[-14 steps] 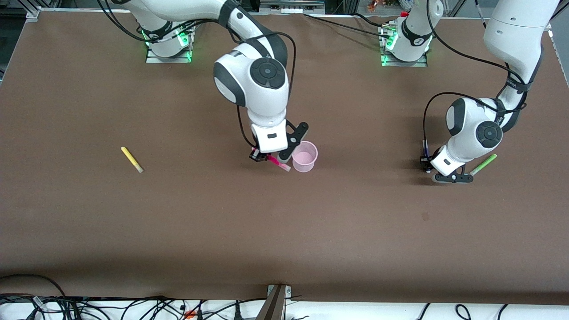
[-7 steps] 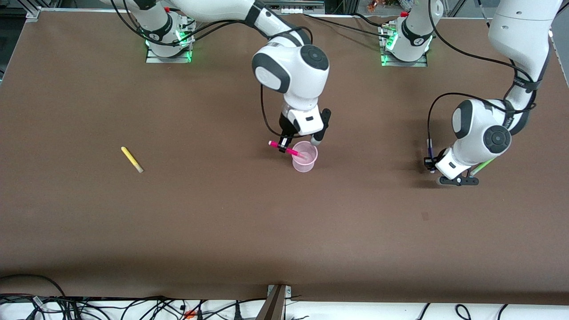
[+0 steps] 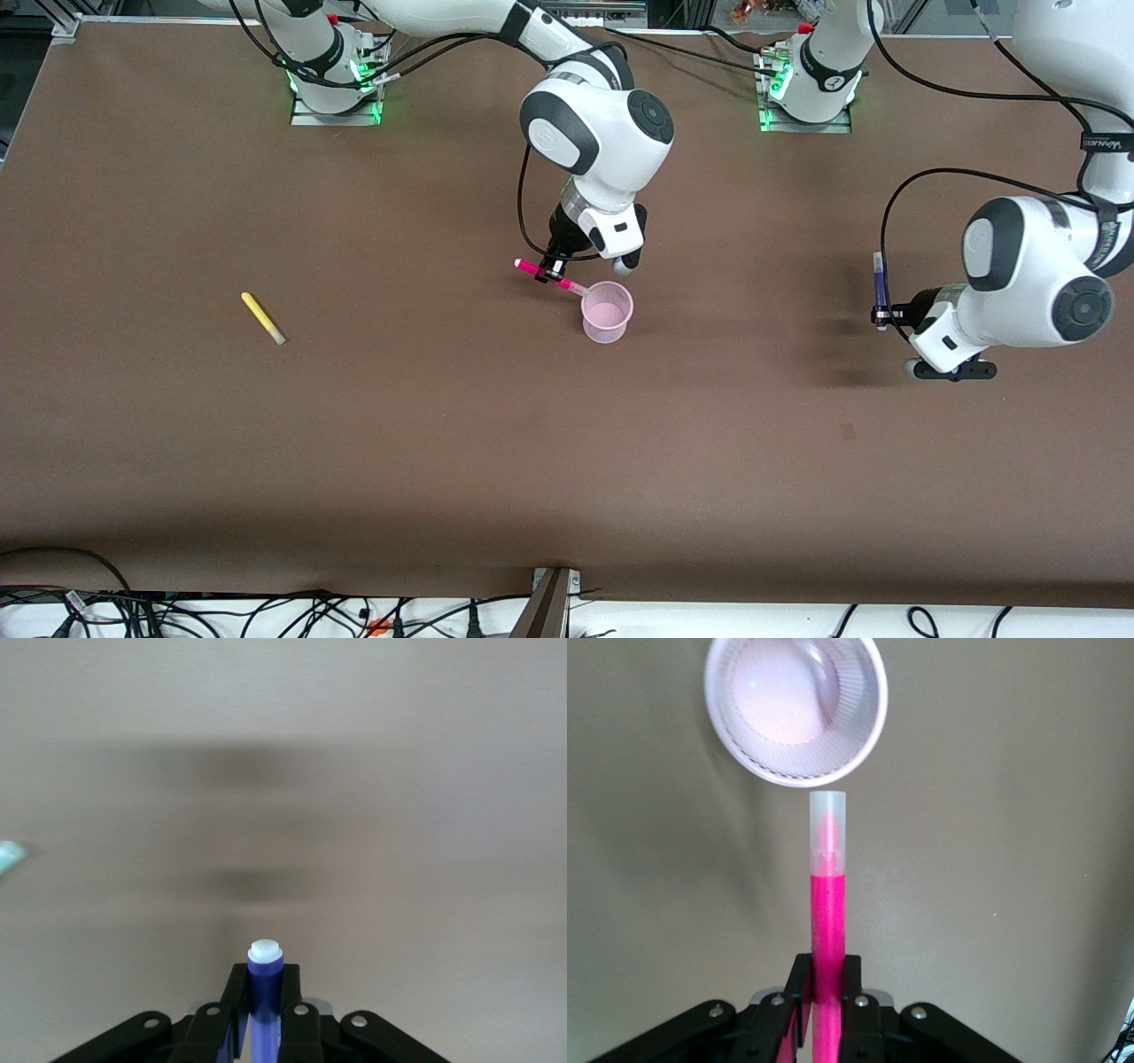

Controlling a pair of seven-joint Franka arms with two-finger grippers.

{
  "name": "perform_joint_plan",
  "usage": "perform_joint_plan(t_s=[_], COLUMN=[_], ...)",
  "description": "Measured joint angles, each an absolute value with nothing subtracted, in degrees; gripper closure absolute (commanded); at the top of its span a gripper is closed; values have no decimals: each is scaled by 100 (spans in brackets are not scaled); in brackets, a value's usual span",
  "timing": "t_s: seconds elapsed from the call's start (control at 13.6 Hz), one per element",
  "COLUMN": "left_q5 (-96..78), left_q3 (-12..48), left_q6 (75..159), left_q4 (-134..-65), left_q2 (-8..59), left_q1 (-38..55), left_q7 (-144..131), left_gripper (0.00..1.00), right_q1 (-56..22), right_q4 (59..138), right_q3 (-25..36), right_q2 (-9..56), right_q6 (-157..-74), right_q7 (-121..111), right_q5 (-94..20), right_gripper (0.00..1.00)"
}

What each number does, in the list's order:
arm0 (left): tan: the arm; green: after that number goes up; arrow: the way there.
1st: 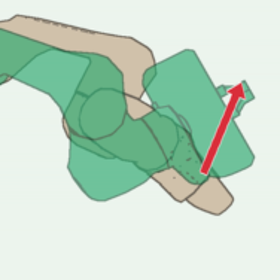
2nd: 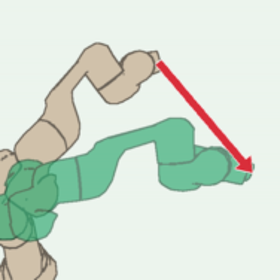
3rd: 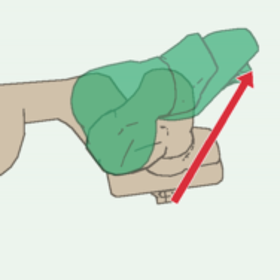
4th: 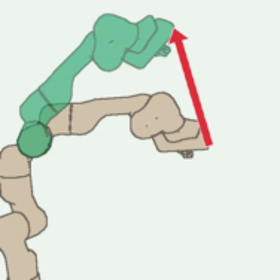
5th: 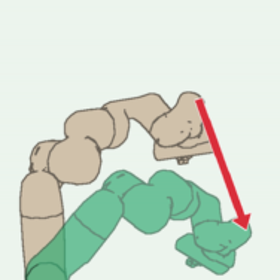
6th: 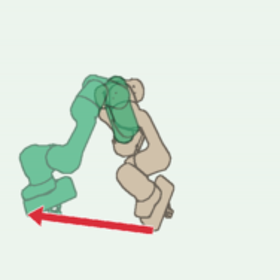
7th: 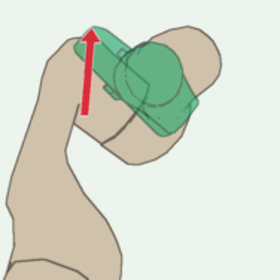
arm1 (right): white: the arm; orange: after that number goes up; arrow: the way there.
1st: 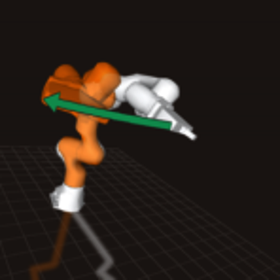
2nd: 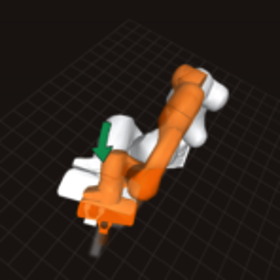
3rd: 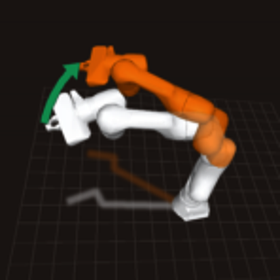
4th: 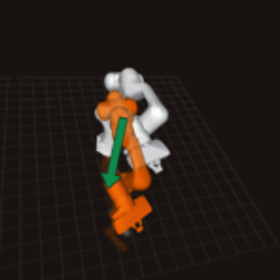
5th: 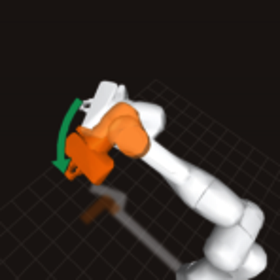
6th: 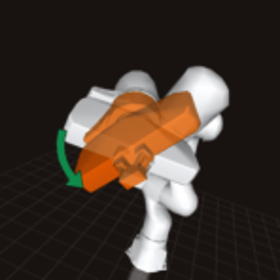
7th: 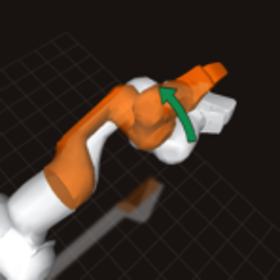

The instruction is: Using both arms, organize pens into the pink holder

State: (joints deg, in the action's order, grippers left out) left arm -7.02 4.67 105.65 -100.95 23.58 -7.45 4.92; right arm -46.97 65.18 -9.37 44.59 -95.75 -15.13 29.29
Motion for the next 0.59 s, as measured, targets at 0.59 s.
perform_joint_plan(t_s=[0.59], left_q5=[-2671], left_q3=[455], left_q6=[9902], left_q4=[-9772], left_q2=[2395], left_q1=[-1347], left_q7=[3361], left_gripper=[100], right_q1=[-4780], right_q4=[6516], right_q3=[-909], right_q2=[4653], right_q6=[-10265], right_q7=[-1187], right_q5=[2934], right_gripper=[100])
